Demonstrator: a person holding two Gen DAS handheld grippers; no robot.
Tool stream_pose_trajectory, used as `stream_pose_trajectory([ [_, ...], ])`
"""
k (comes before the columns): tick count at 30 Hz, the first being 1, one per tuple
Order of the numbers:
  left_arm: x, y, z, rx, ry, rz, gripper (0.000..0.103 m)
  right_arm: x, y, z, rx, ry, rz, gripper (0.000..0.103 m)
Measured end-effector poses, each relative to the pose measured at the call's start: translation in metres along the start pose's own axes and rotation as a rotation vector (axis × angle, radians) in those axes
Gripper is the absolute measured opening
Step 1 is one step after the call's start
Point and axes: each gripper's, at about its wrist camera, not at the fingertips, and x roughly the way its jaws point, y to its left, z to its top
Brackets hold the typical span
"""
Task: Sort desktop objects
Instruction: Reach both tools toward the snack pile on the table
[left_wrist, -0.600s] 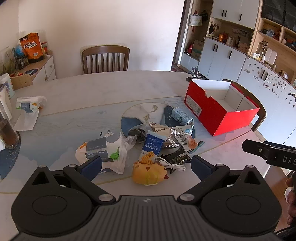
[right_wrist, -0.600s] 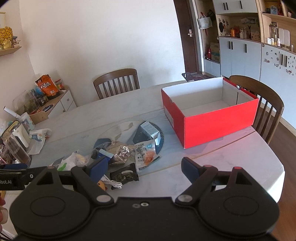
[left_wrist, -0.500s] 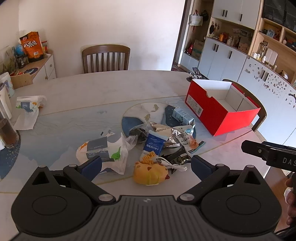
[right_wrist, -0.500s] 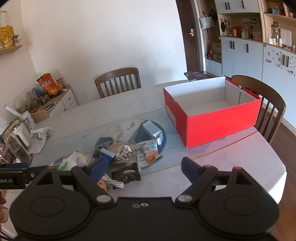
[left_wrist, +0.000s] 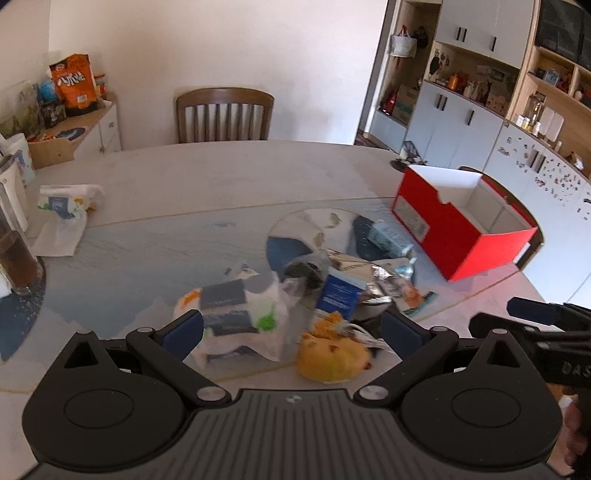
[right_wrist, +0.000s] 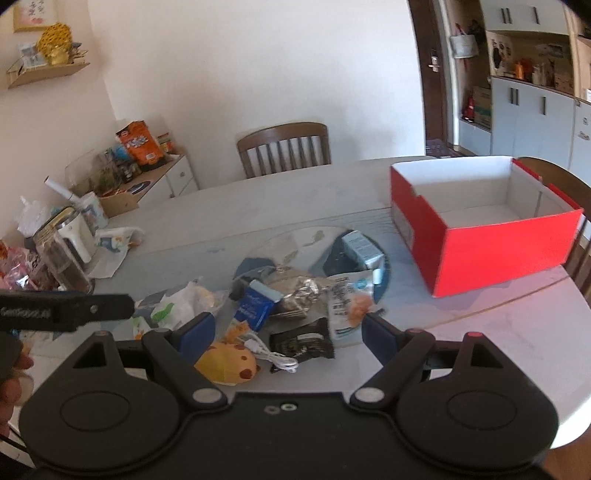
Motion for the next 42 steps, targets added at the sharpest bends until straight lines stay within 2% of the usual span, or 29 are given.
stream_pose_trajectory([
  [6, 0.019, 0.015, -0.001, 0.047, -0.026, 0.028, 0.103, 0.018, 0.017, -0.007, -0.046, 0.04, 0.014, 0.085],
  [12, 0.042, 0.03, 0.002, 0.075, -0.018, 0.032, 0.103, 0.035, 0.036, -0.016, -0.09, 0.079, 0.01, 0.085],
  [14, 0.048, 0.032, 0.003, 0.088, -0.011, 0.018, 0.103, 0.039, 0.04, -0.019, -0.091, 0.09, 0.009, 0.085],
  [21, 0.058, 0.048, 0.002, 0.208, 0.009, -0.111, 0.103, 0.054, 0.055, -0.026, -0.099, 0.116, -0.013, 0.085],
  [31, 0.077, 0.06, -0.01, 0.405, 0.015, -0.163, 0.102, 0.089, 0.076, -0.036, -0.105, 0.164, -0.031, 0.085],
  [36, 0.09, 0.062, -0.012, 0.45, 0.004, -0.184, 0.102, 0.107, 0.083, -0.038, -0.102, 0.182, -0.055, 0.084],
  [38, 0.094, 0.064, -0.011, 0.45, 0.009, -0.206, 0.095, 0.112, 0.086, -0.039, -0.106, 0.184, -0.06, 0.084],
  [42, 0.098, 0.067, -0.011, 0.448, -0.005, -0.228, 0.09, 0.121, 0.089, -0.039, -0.108, 0.196, -0.085, 0.084],
])
